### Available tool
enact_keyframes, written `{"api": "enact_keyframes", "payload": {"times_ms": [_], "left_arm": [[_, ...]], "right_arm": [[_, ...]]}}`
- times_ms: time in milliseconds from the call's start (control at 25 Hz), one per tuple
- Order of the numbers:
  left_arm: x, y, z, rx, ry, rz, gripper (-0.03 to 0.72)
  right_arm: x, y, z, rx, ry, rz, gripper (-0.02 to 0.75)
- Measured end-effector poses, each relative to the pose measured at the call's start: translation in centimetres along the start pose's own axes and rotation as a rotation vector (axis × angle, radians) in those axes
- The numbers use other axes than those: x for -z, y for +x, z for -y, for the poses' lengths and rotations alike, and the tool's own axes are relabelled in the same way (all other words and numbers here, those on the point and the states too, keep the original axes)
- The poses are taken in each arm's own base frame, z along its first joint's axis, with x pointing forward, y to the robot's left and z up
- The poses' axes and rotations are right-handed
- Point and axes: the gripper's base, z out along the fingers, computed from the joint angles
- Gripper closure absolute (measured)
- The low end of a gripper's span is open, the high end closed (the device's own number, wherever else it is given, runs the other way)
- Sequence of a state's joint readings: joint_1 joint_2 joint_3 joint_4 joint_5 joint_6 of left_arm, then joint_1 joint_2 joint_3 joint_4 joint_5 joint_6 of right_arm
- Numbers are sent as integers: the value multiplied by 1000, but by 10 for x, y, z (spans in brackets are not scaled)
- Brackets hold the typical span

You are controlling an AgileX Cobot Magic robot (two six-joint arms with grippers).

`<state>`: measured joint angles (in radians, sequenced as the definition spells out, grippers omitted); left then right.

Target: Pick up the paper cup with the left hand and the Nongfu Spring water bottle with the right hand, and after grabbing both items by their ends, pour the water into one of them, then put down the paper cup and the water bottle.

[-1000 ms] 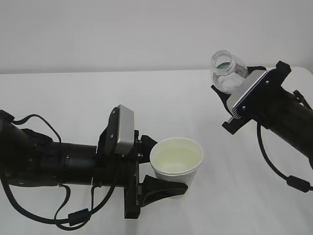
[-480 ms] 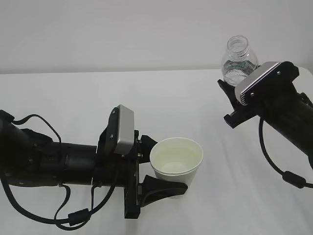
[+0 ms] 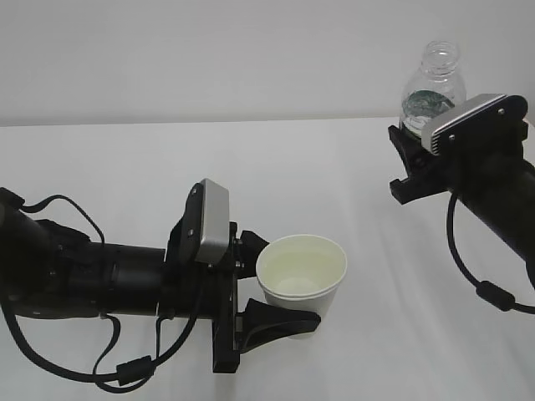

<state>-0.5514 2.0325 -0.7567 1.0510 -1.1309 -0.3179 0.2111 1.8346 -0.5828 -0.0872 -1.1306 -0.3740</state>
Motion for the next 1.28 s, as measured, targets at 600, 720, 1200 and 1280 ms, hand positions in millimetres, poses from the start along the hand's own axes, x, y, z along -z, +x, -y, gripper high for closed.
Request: {"api": "enact_keyframes", "payload": {"times_ms": [600, 720, 1200, 1280], "left_arm": [[0, 0, 0, 1, -1, 0, 207], [0, 0, 0, 1, -1, 0, 207], [0, 0, 0, 1, -1, 0, 207], [0, 0, 0, 1, -1, 0, 207]], "right_arm": [[9, 12, 11, -170, 149, -86, 314], [11, 14, 10, -178, 155, -96, 314], [13, 19, 11, -264, 177, -133, 316], [13, 20, 11, -268, 178, -141, 316]]}}
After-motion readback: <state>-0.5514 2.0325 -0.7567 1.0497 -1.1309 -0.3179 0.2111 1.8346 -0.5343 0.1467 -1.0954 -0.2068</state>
